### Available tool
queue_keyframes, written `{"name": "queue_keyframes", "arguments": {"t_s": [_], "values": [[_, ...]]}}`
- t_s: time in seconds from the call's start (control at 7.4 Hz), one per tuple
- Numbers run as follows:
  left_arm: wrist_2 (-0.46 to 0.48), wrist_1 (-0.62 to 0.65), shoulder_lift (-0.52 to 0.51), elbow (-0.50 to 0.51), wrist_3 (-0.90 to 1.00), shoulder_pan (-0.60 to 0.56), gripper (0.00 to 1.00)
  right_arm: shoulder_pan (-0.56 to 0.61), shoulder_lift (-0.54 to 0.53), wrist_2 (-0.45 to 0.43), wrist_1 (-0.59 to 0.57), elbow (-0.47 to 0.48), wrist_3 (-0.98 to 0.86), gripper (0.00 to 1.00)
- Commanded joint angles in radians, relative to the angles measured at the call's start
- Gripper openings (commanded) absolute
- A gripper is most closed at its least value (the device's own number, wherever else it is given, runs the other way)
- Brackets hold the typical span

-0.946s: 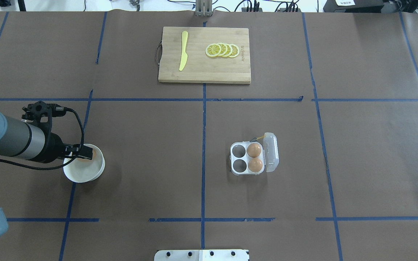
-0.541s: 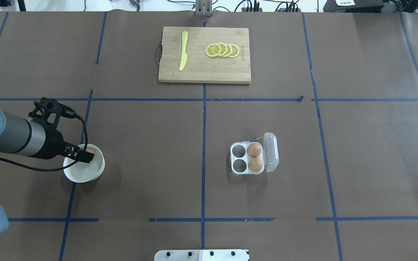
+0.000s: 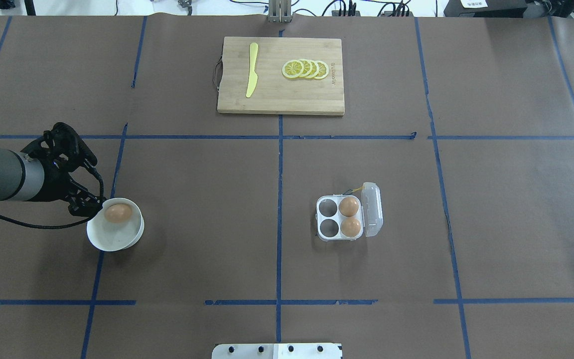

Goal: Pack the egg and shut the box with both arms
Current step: 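Lower the left gripper into the bowl and close it on the brown egg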

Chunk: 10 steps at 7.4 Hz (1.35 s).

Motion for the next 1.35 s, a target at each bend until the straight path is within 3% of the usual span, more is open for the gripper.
{"name": "queue_keyframes", "arguments": {"t_s": [0.0,0.14,0.27,0.68,1.22], "values": [[0.004,-0.053,-0.005,0.006,0.071,0.026,0.84,0.0,-0.003,0.001,-0.001,-0.001,0.002,1.0],[0.01,-0.057,-0.002,0.0,0.087,0.047,1.0,0.0,-0.003,0.001,-0.001,0.0,0.012,1.0],[0.058,-0.057,0.001,-0.003,0.117,0.085,1.0,0.0,-0.003,0.001,-0.001,0.0,0.021,1.0],[0.1,-0.045,0.004,0.024,0.26,0.125,0.83,0.0,-0.003,0.001,-0.002,-0.001,0.023,1.0],[0.1,-0.046,-0.004,0.067,0.276,0.13,0.74,0.0,-0.003,0.001,-0.002,-0.003,0.023,1.0]]}}
